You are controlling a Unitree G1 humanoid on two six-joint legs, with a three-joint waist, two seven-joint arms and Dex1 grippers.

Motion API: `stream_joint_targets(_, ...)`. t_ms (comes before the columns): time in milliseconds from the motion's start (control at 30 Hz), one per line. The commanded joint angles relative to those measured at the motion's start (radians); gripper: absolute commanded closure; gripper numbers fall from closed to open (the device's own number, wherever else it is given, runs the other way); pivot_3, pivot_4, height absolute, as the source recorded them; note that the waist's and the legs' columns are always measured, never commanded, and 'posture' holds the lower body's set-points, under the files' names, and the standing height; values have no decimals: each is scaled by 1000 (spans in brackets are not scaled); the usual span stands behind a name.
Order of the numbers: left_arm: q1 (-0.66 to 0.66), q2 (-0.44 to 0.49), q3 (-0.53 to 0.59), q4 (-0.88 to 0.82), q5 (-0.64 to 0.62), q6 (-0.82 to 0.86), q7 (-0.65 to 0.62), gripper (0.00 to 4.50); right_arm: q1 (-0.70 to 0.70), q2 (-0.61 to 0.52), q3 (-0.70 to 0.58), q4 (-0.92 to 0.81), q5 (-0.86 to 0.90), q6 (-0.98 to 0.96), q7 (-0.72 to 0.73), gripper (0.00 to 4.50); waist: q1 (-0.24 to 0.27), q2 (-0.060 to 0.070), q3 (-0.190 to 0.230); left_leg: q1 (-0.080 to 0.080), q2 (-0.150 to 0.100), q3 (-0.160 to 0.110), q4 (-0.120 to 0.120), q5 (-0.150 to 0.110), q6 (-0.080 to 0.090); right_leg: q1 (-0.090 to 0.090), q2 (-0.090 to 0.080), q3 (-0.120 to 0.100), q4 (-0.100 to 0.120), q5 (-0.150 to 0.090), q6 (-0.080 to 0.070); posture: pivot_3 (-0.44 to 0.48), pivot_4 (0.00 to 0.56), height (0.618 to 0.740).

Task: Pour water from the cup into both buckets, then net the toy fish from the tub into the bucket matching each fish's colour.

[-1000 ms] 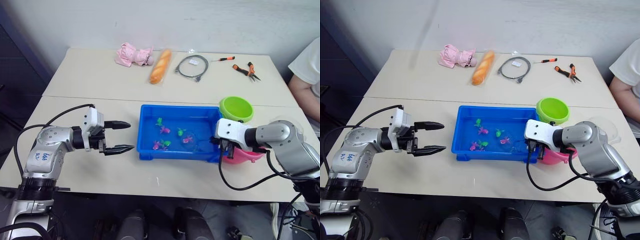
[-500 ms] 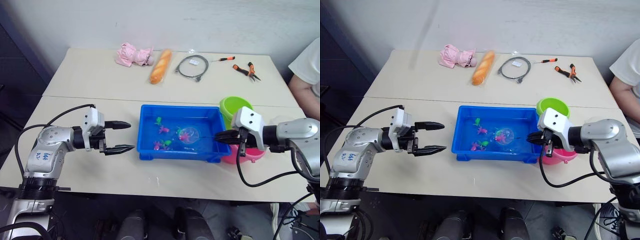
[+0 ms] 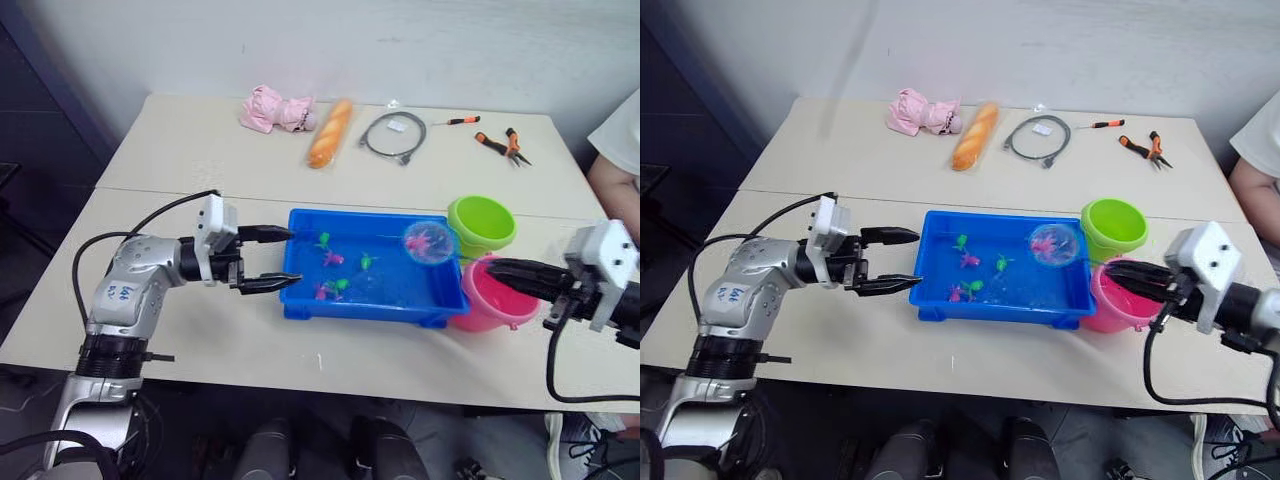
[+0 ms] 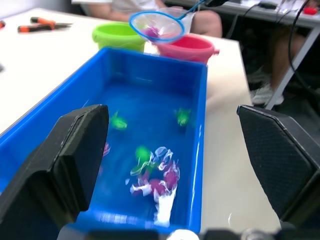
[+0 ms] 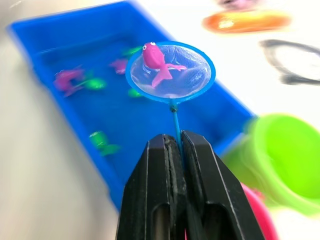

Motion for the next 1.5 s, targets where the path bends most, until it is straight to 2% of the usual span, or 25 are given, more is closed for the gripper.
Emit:
stream_joint_targets(33,-33,-30,-15,-4,-20,7,-6,112,121,19,-194,-64,20,-33,-7,4500,-1,0,0,0,0,0,0,0,0,0,0,0,0,0,0,0,150,740)
stream_joint_targets(133,-49,-54,-28,18,-15,4,-16,112,226,75,-295,-79,25,-80,-25,4500,0,0,0,1,0,0,-1,0,0,0,1,0,0,0,0,0,150,740)
stream_joint_targets(267,-67,-77,-40,38,-8,-1,-25,112,345,151,-368,-18,-77,-311,-37,4500,-3,0,0,2,0,2,0,0,0,1,1,2,-1,0,0,0,150,740)
stream_joint_targets(533,-65,-88,-49,27,-6,1,-26,112,444,233,-306,197,-295,-828,-98,4500,-7,0,0,7,0,6,-6,1,-1,1,1,6,-2,0,0,0,150,740)
stream_joint_targets(767,-38,-86,-37,-1,-12,5,2,112,419,293,-213,234,-560,-1068,-366,4500,-7,0,0,8,0,6,-8,2,-3,0,1,7,-1,0,-1,0,150,740)
stream_joint_targets(967,-26,-83,-32,-13,-14,4,18,112,418,242,-169,254,-866,-1224,-567,4500,-7,1,0,8,0,6,-8,2,-3,-1,1,7,-1,-1,-1,0,150,740)
stream_joint_targets(1067,-26,-82,-32,-15,-13,4,23,112,409,222,-181,253,-1061,-1259,-728,4500,-6,1,0,8,-1,6,-8,3,-4,-1,1,7,-1,-1,-1,0,150,740)
stream_joint_targets(1200,-22,-85,-34,-15,-14,1,26,112,434,236,-131,282,-1192,-1237,-869,4500,-5,1,0,8,-1,6,-10,4,-5,-1,1,7,-1,-1,-2,0,150,740)
stream_joint_targets(1367,-16,-88,-35,-11,-14,-6,24,112,441,218,-113,302,-1203,-1236,-985,4500,-7,1,0,8,-1,6,-11,6,-5,-1,1,7,-1,-1,-2,0,150,740)
stream_joint_targets(1500,-5,-72,-19,-4,-13,-10,24,112,442,204,-72,259,-927,-1232,-890,4500,-14,1,0,9,0,6,-12,6,-6,-1,2,7,-1,-1,-2,0,150,740)
